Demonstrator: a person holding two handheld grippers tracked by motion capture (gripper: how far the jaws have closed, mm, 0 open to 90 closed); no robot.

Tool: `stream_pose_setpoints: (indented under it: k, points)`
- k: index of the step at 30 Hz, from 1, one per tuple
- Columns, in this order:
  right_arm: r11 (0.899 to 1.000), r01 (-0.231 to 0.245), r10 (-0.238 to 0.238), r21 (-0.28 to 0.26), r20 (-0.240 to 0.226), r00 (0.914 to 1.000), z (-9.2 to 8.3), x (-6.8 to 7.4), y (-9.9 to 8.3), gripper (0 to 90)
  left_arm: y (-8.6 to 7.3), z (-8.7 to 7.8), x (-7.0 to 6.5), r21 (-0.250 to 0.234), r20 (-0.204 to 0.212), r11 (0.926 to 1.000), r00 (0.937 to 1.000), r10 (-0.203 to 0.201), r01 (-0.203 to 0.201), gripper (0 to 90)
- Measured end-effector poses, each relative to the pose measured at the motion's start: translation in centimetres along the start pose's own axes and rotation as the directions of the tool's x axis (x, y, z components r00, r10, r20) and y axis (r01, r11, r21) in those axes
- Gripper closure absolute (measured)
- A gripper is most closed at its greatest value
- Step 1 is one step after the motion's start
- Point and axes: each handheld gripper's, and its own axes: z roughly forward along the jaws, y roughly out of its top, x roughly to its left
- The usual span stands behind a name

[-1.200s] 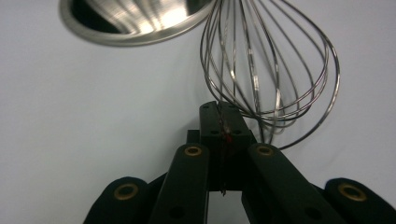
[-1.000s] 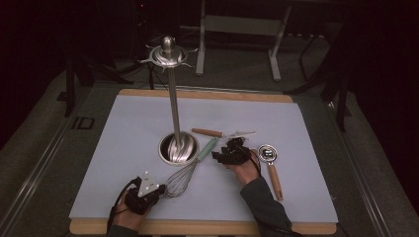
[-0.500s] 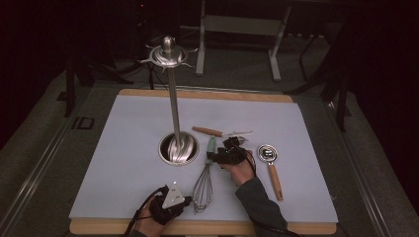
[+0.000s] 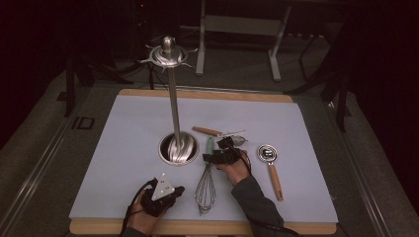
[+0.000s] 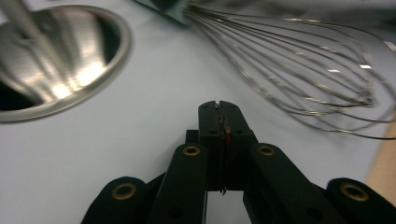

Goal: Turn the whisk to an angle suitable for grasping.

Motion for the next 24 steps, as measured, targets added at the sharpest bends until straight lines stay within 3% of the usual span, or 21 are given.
stream_pose_setpoints:
  k: [7, 14, 17, 24]
  points:
    - [0.999, 0.025, -0.024, 0.025, -0.057, 0.9981, 0.6, 1.0, 0.2, 49.2, -0.3, -0.7, 1.8, -0.027, -0.034, 0.9983, 0.9981, -0.052, 0.051, 88.9]
    - [0.997, 0.061, -0.056, 0.048, -0.097, 0.9937, 0.9, 2.1, 0.5, 52.0, -0.7, -0.8, 2.9, -0.015, -0.066, 0.9974, 0.9952, -0.072, 0.071, 88.4]
    - [0.995, 0.084, -0.079, 0.054, -0.078, 0.9938, 0.9, 2.5, 0.5, 51.5, -0.7, -0.8, 3.1, -0.009, -0.076, 0.9973, 0.9944, -0.073, 0.073, 88.3]
    - [0.994, 0.077, -0.066, 0.074, -0.133, 0.9889, 0.8, 2.9, 0.5, 53.2, -1.0, -0.9, 4.1, -0.006, -0.104, 0.9958, 0.9903, -0.091, 0.091, 88.2]
